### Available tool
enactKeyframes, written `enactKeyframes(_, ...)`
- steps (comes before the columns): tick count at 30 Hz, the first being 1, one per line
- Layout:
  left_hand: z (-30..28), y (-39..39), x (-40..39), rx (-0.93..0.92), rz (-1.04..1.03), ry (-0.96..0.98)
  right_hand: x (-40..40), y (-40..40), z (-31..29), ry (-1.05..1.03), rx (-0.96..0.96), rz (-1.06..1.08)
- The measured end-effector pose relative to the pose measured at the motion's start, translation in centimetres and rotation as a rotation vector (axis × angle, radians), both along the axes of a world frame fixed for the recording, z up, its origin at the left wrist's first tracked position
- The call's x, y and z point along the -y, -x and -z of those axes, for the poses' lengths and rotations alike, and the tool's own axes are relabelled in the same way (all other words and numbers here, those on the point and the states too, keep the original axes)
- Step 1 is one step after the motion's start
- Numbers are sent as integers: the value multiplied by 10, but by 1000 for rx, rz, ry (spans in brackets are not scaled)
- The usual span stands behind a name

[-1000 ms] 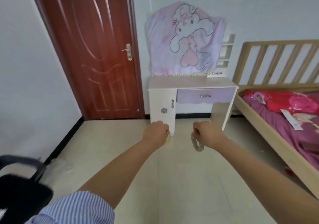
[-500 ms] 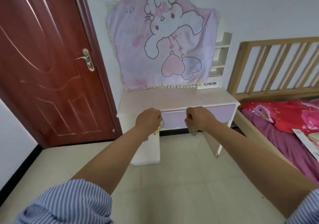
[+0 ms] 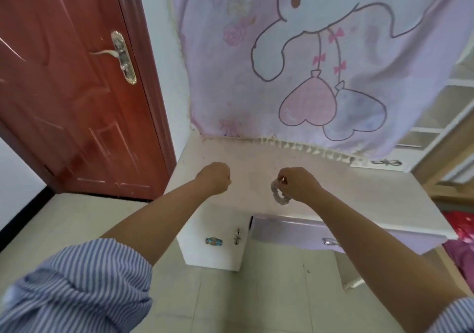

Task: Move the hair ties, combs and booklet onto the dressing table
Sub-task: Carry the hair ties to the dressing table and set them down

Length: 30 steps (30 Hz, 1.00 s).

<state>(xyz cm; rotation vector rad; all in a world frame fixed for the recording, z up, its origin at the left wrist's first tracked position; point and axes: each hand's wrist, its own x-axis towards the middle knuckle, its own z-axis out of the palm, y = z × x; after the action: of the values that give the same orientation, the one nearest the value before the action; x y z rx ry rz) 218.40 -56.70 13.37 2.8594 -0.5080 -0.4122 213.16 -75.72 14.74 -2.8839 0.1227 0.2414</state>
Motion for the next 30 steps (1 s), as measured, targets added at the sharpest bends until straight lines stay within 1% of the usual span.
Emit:
enactKeyframes(3,22,-61,17,-53,-54,-77,18,-65,26,47,-167,-43)
enactKeyframes(6,45,-116,33,-52,-133,-86,33,-131,57,54,-219,-85)
enactKeyframes(8,61,-148,43,15,-187,-78,40,-171,75,46,-138,-77)
enactKeyframes(11,92,-185,56,96,-227,-105,45,-220,105,-20,63,-116)
enactKeyframes(12,104,-191,61,71,-222,-142,46,-232,117,-30,95,-145)
enactKeyframes(14,131,-197,69,-22,-206,-226,46,-247,144,-42,85,-199)
enactKeyframes(16,155,-196,73,-111,-200,-278,48,-247,172,-35,8,-263)
enactKeyframes(17,164,-194,73,-132,-217,-269,49,-241,180,-39,-16,-284)
enactKeyframes(19,178,-188,70,-121,-250,-247,52,-231,194,-118,-10,-320)
enactKeyframes(21,184,-183,68,-110,-237,-248,59,-226,199,-217,28,-357)
enactKeyframes(23,182,-180,68,-126,-245,-222,66,-226,197,-249,42,-405)
enactKeyframes(25,179,-168,72,-114,-260,-214,80,-217,201,-238,2,-384)
enactKeyframes(27,175,-151,81,-70,-256,-199,100,-196,203,-233,10,-305)
enactKeyframes(28,174,-139,86,-36,-229,-182,111,-179,202,-231,13,-264)
enactKeyframes(30,172,-112,102,78,-111,-92,132,-140,196,-220,37,-194)
